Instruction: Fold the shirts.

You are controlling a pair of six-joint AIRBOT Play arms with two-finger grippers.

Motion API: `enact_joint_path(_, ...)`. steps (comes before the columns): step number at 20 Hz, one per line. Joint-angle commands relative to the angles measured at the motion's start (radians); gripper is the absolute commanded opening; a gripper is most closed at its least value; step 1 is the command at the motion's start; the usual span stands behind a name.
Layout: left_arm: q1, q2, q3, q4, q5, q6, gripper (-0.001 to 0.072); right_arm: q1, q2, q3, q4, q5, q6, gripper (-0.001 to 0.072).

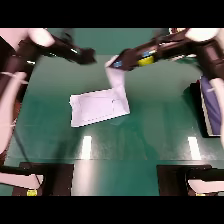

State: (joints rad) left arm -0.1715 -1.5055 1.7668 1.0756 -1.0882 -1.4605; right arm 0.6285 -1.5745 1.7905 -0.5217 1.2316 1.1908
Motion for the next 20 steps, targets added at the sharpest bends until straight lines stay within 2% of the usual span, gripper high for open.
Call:
enact_joint_path(1,0.161,0.184,0.010,0.132,-0.028,0.002,0.0021,0.204,-0.128,0.001,0.081,-0.186,-0.114,0.0189)
enact_joint_path(2,0.196,0.215,0.010,0.132,-0.032,0.002,0.0021,0.241,-0.161,0.001,0.082,-0.205,-0.126,0.0421)
enact_joint_path(3,0.222,0.236,0.010,0.132,-0.035,0.002,0.0021,0.263,-0.187,0.001,0.067,-0.199,-0.127,0.0534)
enact_joint_path(4,0.241,0.253,0.010,0.132,-0.043,0.001,0.0021,0.267,-0.201,0.001,0.032,-0.174,-0.126,0.0530)
enact_joint_path(7,0.252,0.259,0.007,0.131,-0.085,0.002,0.0021,0.202,-0.195,-0.009,-0.189,-0.056,-0.017,0.0509)
enact_joint_path(11,0.252,0.259,0.006,0.121,-0.102,0.002,0.0021,-0.008,-0.098,-0.213,-0.312,-0.054,0.046,0.0508)
enact_joint_path(15,0.252,0.256,-0.001,0.085,-0.098,0.002,0.0021,-0.253,-0.041,-0.431,-0.302,-0.053,0.092,0.0516)
enact_joint_path(16,0.252,0.251,-0.002,0.061,-0.099,0.002,0.0021,-0.294,-0.050,-0.465,-0.275,-0.054,0.092,0.0590)
enact_joint_path(17,0.252,0.245,-0.002,0.043,-0.099,0.003,0.0021,-0.321,-0.067,-0.483,-0.246,-0.053,0.091,0.0615)
enact_joint_path(20,0.225,0.231,-0.002,0.039,-0.095,0.019,0.0021,-0.333,-0.130,-0.499,-0.150,-0.055,0.071,0.0615)
